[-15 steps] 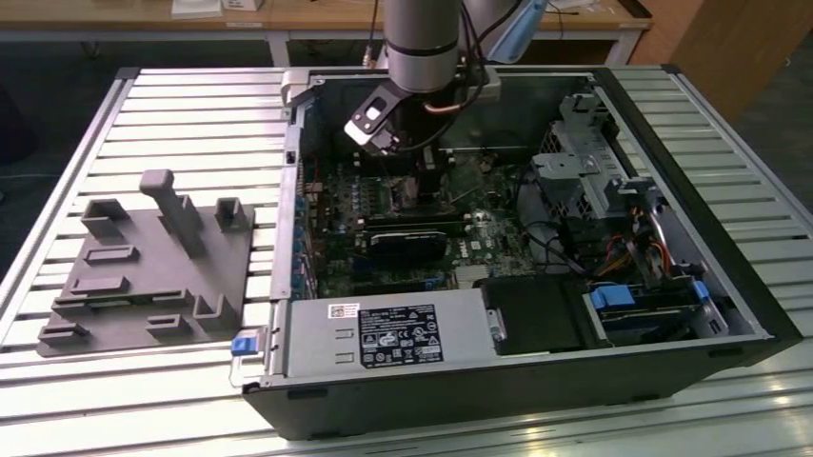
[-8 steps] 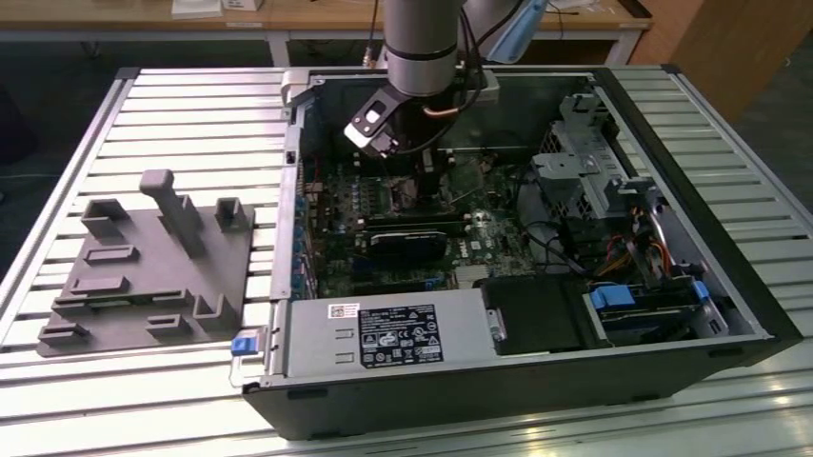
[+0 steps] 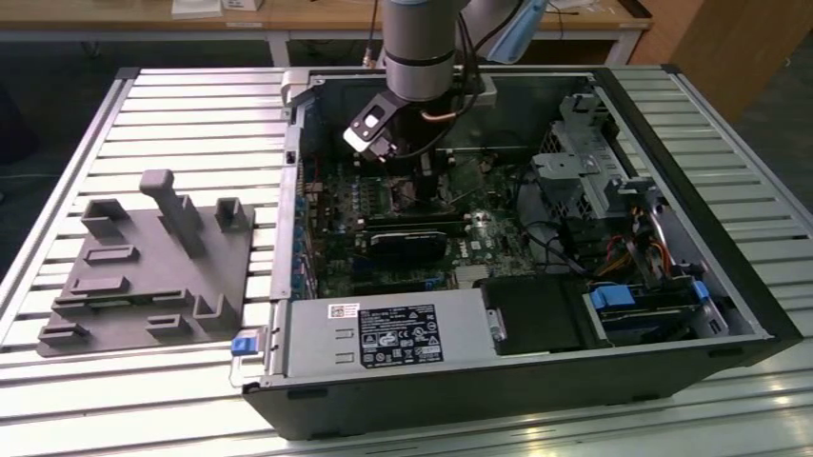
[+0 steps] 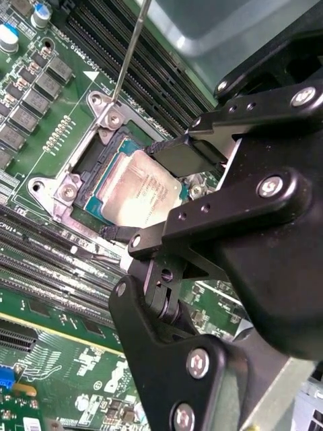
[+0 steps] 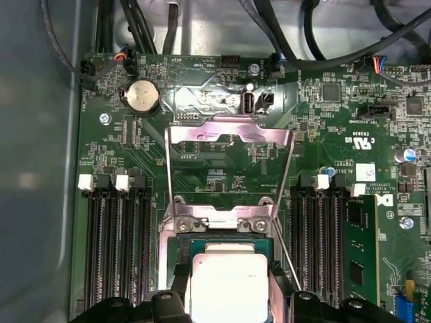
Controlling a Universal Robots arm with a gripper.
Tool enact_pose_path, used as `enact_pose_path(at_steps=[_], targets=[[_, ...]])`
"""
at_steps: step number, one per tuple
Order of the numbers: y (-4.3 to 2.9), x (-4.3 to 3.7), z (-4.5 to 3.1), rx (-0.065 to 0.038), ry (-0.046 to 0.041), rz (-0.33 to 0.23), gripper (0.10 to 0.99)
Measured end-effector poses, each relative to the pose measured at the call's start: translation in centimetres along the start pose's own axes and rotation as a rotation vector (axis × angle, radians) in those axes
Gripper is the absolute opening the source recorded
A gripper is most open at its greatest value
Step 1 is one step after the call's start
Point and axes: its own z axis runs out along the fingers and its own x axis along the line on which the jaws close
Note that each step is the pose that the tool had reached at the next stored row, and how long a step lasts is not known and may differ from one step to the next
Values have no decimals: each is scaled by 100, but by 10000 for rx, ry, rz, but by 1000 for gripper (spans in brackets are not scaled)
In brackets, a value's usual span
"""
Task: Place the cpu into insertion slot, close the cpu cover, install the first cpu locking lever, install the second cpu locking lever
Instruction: 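Place the cpu into insertion slot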
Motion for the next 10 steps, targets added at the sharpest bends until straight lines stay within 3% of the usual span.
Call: enact_pose_path(at_steps=[2, 7, 10], targets=[[-6, 0, 11, 1, 12, 0, 537], [-11, 1, 25, 2, 180, 13, 537], [-13, 2, 35, 0, 200, 14, 537]])
